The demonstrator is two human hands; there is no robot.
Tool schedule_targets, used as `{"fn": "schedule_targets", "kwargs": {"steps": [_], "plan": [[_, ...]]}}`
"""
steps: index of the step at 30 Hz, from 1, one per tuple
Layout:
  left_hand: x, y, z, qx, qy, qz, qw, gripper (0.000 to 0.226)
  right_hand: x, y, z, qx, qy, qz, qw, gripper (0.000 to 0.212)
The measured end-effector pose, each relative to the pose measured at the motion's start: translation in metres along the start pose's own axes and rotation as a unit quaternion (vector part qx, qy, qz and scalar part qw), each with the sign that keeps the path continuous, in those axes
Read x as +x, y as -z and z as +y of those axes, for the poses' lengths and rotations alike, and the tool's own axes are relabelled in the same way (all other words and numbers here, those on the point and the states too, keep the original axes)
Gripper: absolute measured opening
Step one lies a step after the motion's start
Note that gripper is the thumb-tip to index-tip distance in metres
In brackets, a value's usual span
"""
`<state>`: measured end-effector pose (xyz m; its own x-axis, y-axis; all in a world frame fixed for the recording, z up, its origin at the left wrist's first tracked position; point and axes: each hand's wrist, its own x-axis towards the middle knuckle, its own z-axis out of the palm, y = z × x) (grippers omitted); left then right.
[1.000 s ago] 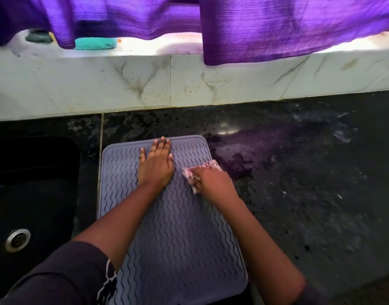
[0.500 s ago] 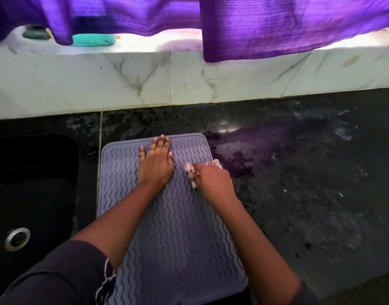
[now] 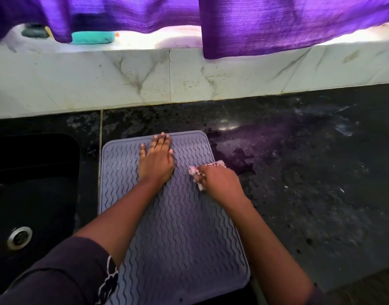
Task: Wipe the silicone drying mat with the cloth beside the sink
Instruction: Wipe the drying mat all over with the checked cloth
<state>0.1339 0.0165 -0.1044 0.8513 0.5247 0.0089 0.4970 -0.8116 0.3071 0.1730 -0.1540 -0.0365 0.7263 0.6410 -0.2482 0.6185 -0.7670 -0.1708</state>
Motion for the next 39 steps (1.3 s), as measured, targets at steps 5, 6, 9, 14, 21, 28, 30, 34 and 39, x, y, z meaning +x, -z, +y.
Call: {"fn": "schedule_targets", "kwargs": {"steps": [5, 6, 9, 14, 21, 28, 30, 34, 39], "plan": [[0.001, 0.000, -0.001, 0.000, -0.002, -0.002, 1.000, 0.053, 0.056, -0.013, -0.015, 0.028, 0.027, 0.008, 0.999, 0.044], [0.001, 0.000, 0.000, 0.000, -0.001, -0.003, 1.000, 0.053, 0.061, -0.022, -0.017, 0.025, 0.029, 0.011, 0.999, 0.046], [0.002, -0.002, -0.001, 0.000, -0.002, 0.002, 1.000, 0.053, 0.062, -0.037, -0.015, 0.018, 0.029, 0.061, 0.998, 0.050], [0.002, -0.003, -0.002, -0.003, -0.003, 0.003, 1.000, 0.053, 0.006, -0.040, -0.018, 0.009, 0.021, 0.074, 0.997, 0.047], [0.001, 0.002, -0.005, -0.047, -0.017, -0.009, 0.999, 0.051, -0.026, -0.013, -0.013, 0.067, -0.016, 0.049, 0.996, 0.040], [-0.060, 0.009, -0.006, 0.018, -0.009, -0.037, 0.999, 0.053, 0.041, -0.034, -0.004, 0.012, 0.032, 0.019, 0.999, 0.053], [-0.072, 0.004, -0.004, 0.021, 0.006, -0.050, 0.999, 0.054, 0.039, -0.038, -0.003, 0.010, 0.038, 0.044, 0.998, 0.052], [-0.073, -0.002, -0.004, 0.026, 0.010, -0.038, 0.999, 0.054, 0.003, -0.033, -0.010, -0.041, 0.035, 0.057, 0.997, 0.048], [-0.074, -0.002, -0.005, 0.024, 0.006, -0.035, 0.999, 0.054, -0.037, -0.027, -0.006, -0.058, 0.041, 0.030, 0.997, 0.040]]}}
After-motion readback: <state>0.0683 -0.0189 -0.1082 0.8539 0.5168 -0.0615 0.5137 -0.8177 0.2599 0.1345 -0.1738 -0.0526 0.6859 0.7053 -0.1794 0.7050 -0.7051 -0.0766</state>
